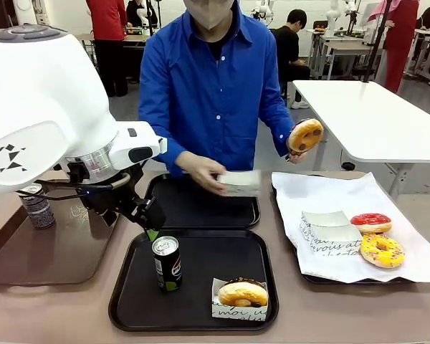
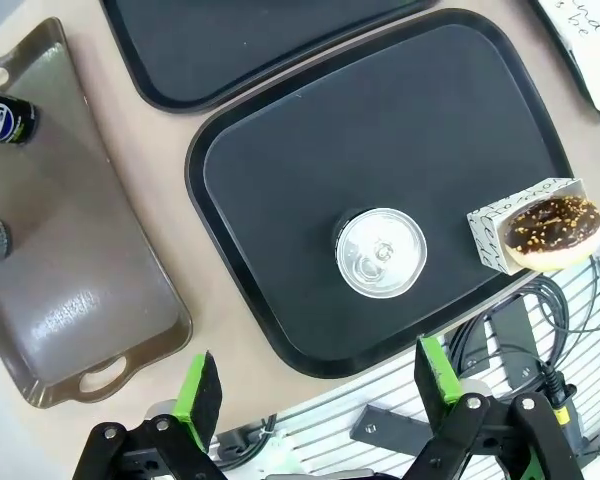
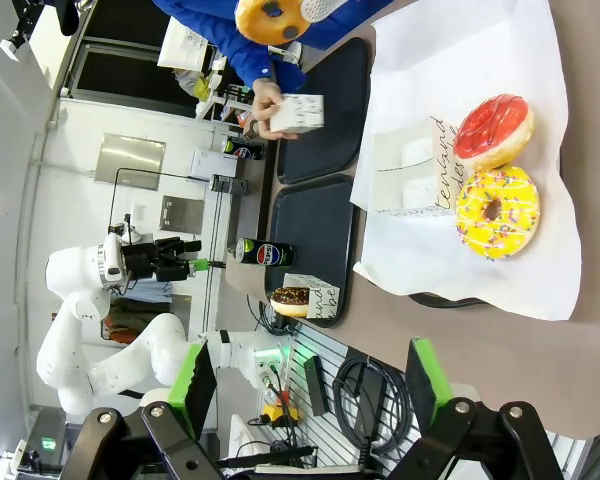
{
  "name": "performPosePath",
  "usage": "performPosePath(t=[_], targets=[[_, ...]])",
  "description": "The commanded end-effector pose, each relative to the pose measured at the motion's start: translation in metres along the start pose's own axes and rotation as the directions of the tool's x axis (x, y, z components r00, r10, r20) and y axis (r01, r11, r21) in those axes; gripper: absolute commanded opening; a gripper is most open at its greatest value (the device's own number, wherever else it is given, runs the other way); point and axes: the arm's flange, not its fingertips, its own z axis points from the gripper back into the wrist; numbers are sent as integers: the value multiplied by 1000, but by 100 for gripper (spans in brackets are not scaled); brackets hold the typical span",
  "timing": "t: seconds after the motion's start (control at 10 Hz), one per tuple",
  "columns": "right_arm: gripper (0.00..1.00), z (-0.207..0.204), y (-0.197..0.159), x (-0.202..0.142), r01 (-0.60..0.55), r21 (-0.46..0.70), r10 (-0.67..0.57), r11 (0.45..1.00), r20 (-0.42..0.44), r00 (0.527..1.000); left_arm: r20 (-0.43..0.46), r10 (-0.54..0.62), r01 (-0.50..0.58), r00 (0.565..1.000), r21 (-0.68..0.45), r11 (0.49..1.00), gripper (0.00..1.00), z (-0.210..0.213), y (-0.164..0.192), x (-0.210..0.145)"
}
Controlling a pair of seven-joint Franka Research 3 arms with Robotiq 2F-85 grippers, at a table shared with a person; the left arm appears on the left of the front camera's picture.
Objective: Set up donuts and drinks on trays.
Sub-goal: Pick up one Pepsi coke from the Handle tray and place it on the Flat Tray without a Pepsi coke.
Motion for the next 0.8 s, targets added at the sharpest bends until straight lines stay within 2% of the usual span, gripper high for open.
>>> performPosePath(t=[0.0, 0.2, 0.3, 0.5, 0.6, 0.7], targets=[[100, 1, -1, 1, -17, 19, 17, 1000, 11, 1000, 4, -4, 4, 1000, 2, 1000, 100, 1, -2, 0], [100, 1, -1, 1, -17, 19, 17, 1000, 11, 1000, 0, 0, 0, 1000, 0, 1000, 100, 0, 0, 0], [100, 1, -1, 1, -17, 19, 17, 1000, 11, 1000, 31, 64, -64, 997, -12, 998, 100, 20, 20, 26], [100, 1, -1, 1, -17, 19, 17, 1000, 11, 1000, 90, 257, -257, 962, -14, 966, 100, 43, 85, 46], [100, 1, -1, 1, -17, 19, 17, 1000, 11, 1000, 55, 354, -351, 934, -53, 935, 100, 51, 127, 51], [100, 1, -1, 1, -17, 19, 17, 1000, 11, 1000, -29, 440, -439, 898, -146, 887, 100, 55, 169, 56]])
